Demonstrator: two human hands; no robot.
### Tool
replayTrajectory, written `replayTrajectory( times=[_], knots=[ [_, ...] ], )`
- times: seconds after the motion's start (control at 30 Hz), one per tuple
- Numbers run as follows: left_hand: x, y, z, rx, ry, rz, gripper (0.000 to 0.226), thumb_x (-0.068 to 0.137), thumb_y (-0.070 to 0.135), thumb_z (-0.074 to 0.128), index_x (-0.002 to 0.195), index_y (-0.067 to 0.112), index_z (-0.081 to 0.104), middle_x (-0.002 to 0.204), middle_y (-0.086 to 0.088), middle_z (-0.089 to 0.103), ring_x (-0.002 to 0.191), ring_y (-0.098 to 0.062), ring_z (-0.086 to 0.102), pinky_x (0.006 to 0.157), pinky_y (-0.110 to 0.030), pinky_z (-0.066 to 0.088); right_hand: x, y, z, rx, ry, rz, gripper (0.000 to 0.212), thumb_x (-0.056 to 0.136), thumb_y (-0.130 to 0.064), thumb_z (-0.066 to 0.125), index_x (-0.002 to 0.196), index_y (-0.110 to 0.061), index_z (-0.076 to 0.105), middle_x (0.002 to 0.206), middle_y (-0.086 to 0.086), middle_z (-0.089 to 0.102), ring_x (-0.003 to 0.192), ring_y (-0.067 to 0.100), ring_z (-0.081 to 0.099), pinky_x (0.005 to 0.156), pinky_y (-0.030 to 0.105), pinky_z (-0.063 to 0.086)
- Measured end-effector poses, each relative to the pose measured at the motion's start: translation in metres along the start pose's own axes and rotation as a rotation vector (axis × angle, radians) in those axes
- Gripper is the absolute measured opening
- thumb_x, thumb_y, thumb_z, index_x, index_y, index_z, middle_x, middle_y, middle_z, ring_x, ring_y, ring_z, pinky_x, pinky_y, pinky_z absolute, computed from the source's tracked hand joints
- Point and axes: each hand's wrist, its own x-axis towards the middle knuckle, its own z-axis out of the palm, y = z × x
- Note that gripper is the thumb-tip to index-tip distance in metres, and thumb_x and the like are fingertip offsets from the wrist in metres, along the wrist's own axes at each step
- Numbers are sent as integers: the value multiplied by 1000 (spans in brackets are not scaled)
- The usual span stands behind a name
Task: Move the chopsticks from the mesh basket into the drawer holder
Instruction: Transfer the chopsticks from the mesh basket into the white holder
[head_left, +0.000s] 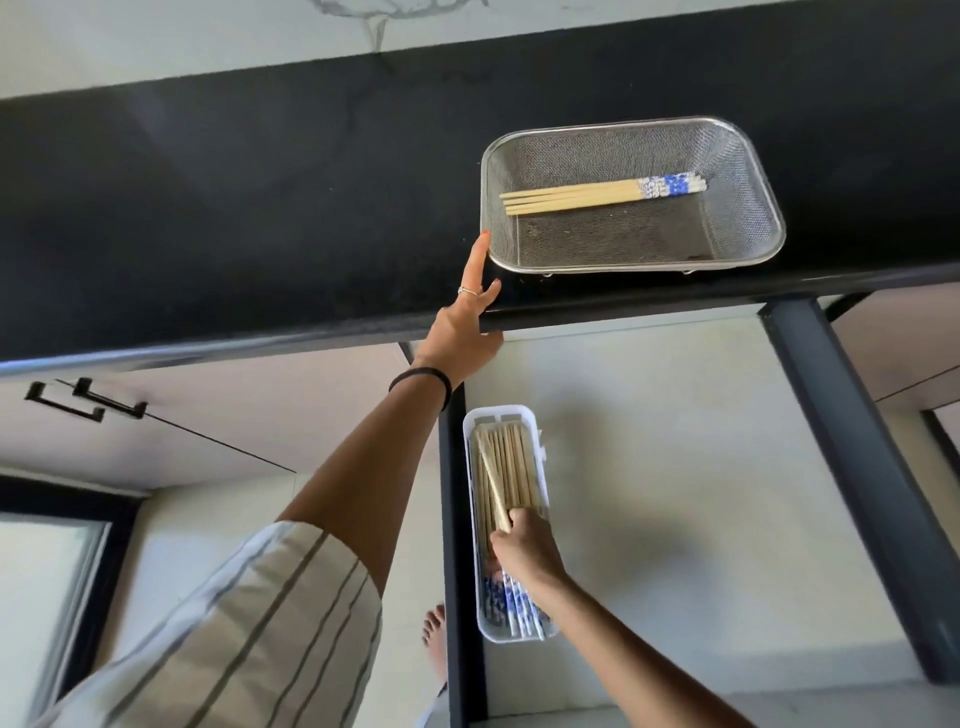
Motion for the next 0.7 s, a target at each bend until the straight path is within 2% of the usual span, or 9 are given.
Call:
replayTrajectory(
  times=[0.07,0.17,0.23,0.3,0.4,0.47,0.5,0.57,0.7],
  knots=[
    [-1,-1,-1,-2,-5,-8,106,79,-20,50,150,32,-8,158,6,12,140,-22,28,70,6,36,4,2,7,-118,63,-9,12,76,1,45,75,-10,49,81,13,60,85,32,65,74,41,54],
    [-3,-2,-3,30,-3,-3,106,80,-18,52,150,33,-8,157,8,17,139,-19,29,75,1,41,7,3,13,-161,136,10,15,78,0,46,81,-10,57,97,18,65,97,33,63,71,31,47],
    [-3,-1,-6,28,-26,0,106,80,-18,51,151,32,-10,157,7,17,139,-19,28,78,-4,44,9,5,18,-142,186,6,22,78,0,48,63,-15,43,82,17,59,86,31,62,64,28,39],
    [-3,-2,-7,36,-38,-2,106,79,-18,50,150,32,-11,156,4,23,139,-16,27,70,1,42,10,6,24,-108,226,7,25,78,0,49,61,-14,39,79,15,59,77,27,58,62,30,39],
    [-4,-4,-9,71,-46,-7,107,78,-14,50,149,37,-13,152,1,34,136,-7,26,75,-6,48,6,6,31,-75,273,1,7,83,-6,51,82,-6,57,94,13,68,85,29,63,72,35,51],
    [-4,-4,-11,73,-69,0,109,78,-14,50,148,38,-14,152,-5,34,136,-12,32,82,-21,54,1,6,33,-95,311,0,21,86,-10,48,102,-9,61,107,11,68,100,32,64,83,37,53],
    [-3,-4,-12,73,-81,-1,110,78,-14,51,148,39,-15,152,-7,34,135,-13,33,81,-22,54,-1,6,34,-111,337,-7,27,87,-9,46,110,-10,61,113,10,67,107,32,62,88,37,51],
    [-2,-4,-14,79,-101,-12,111,77,-13,51,146,42,-17,151,-7,35,132,-8,33,74,-12,49,-4,9,35,-123,375,-43,34,90,-8,43,121,-12,57,120,10,65,114,30,60,95,38,49],
    [-1,-7,-16,95,-126,-9,113,78,-11,54,144,45,-19,151,-7,35,114,-11,45,64,-7,42,-5,13,35,-198,402,-129,42,93,-6,39,133,-13,49,130,6,61,118,25,59,97,36,48]
  ],
)
